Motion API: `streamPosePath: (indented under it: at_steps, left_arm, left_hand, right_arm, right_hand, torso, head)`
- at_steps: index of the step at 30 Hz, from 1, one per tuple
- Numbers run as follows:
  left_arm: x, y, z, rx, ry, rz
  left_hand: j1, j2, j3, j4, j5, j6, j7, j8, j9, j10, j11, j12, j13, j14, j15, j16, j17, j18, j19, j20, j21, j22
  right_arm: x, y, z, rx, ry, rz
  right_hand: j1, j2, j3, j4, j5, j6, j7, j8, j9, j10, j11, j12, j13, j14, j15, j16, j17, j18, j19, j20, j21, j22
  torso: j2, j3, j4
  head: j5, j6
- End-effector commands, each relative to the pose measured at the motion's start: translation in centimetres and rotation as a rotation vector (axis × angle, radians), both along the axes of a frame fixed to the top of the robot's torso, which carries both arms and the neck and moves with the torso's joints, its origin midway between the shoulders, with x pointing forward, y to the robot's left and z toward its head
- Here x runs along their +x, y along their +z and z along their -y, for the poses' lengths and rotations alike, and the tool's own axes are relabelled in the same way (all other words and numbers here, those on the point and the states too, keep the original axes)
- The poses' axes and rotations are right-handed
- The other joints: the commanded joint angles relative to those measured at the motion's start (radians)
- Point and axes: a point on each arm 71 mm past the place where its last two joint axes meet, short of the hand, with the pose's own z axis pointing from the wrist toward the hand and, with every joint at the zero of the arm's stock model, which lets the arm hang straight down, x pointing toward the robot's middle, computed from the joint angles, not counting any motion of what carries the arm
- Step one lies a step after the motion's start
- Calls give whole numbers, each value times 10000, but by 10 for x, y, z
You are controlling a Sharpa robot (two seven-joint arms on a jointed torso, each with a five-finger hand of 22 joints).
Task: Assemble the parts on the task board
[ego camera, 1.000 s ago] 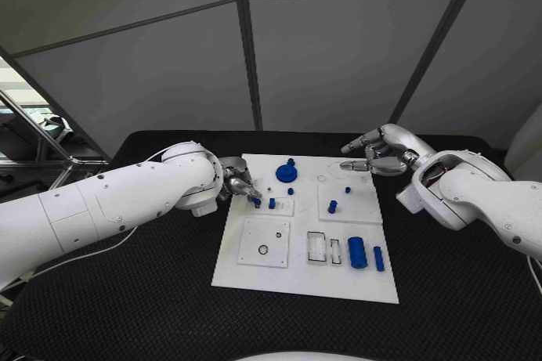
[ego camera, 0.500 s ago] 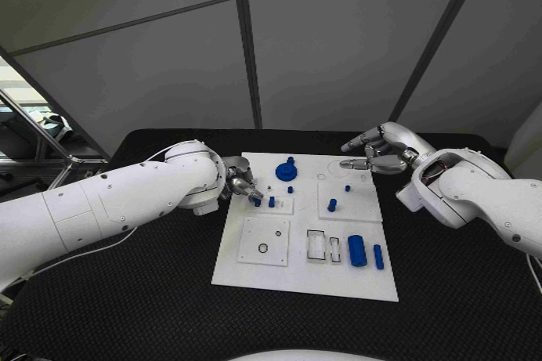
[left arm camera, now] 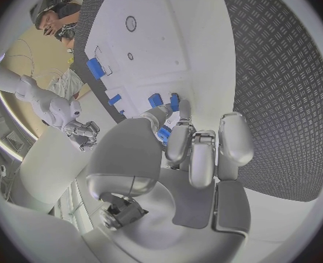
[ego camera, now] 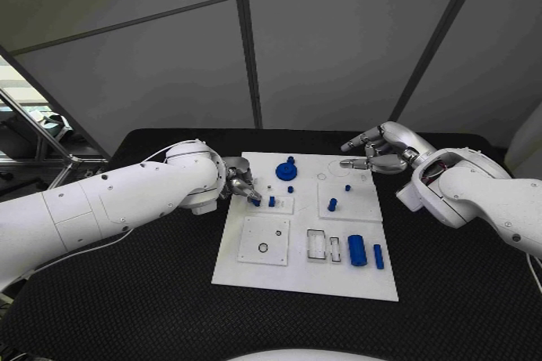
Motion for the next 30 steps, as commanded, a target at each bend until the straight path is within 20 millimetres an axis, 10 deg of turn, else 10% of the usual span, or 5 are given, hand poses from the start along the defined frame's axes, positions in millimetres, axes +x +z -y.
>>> streamPosePath:
  at_steps: [1,21,30]
  left_arm:
    - [1,-1,-2,440,-9,134]
    - [-3,-6,7,736,-519,-185]
    - [-2,-9,9,876,-430,-278]
  left_hand:
    - [83,30,1485,-1480,-25,64,1,64,24,207,-72,-28,1664,976,-70,43,2496,-382,9,-21,9,3]
    - [9,17,1497,-1460,-29,90,5,83,54,212,-61,-48,1654,976,-64,40,2494,-382,4,-19,-1,1]
    - [-544,6,1306,-981,-723,221,-146,275,384,287,-156,48,1671,996,-128,103,2557,-398,69,-57,31,98]
  right_arm:
    - [0,2,-1,46,122,46]
    - [-1,2,-1,43,138,40]
    - [-1,2,-1,45,129,46]
  right_hand:
    - [-91,13,-1,4,61,66,-16,-30,11,58,11,48,-5,193,-56,-44,-3,148,34,-23,-58,363]
    - [-91,13,-1,4,61,66,-16,-30,11,58,11,48,-5,193,-56,-44,-3,148,34,-23,-58,363]
    - [-91,13,-1,4,61,66,-16,-30,11,58,11,48,-5,193,-56,-44,-3,148,34,-23,-58,363]
  torso:
    - [4,1,3]
    - [-6,7,-7]
    - [-2,6,4]
  head:
    - [-13,1]
    - [-47,-25]
    - [-68,-25]
